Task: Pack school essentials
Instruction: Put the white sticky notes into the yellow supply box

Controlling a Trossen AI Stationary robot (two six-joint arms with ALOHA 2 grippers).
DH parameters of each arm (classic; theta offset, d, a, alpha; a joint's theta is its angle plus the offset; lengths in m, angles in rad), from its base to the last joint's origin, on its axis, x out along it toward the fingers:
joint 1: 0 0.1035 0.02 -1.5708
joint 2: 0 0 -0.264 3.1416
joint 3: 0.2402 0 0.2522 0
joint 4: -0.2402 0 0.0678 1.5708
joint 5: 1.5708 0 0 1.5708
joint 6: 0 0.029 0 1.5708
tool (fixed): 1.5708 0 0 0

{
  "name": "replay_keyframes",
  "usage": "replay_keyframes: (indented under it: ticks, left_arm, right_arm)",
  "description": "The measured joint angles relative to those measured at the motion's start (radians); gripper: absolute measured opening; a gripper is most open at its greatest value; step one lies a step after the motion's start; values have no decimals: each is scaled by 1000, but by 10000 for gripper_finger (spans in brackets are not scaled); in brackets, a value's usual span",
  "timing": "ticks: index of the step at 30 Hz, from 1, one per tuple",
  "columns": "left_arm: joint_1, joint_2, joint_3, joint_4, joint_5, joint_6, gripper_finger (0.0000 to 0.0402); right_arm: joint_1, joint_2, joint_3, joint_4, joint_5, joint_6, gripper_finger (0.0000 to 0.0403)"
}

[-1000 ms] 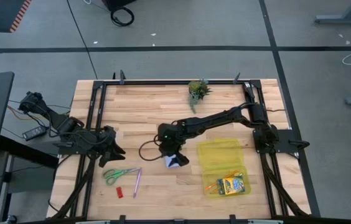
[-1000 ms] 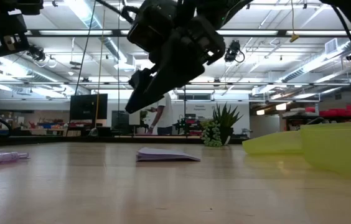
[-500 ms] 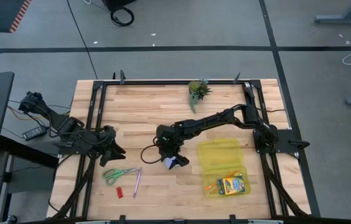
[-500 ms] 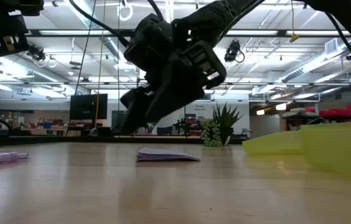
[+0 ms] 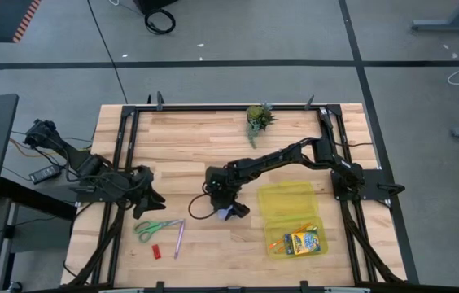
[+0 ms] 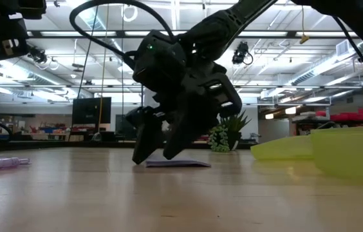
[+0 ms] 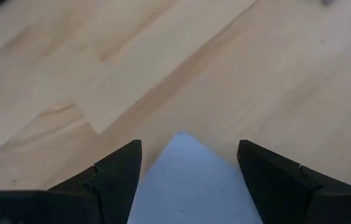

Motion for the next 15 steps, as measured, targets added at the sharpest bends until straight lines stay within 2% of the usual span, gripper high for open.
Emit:
replay_keyframes:
  ticks: [4,7,15]
  left_arm:
    - [0,0,0,4,14,-1,172]
    - [0,0,0,10,25,-8,172]
    - [0,0,0,21,67,-22,172]
  right_arm:
    - [-3,-3,2,-14,57,-46,272]
    - [-15,-3,2,-14,92,-55,256]
    - [-63,-3,2,-11,135,-54,153]
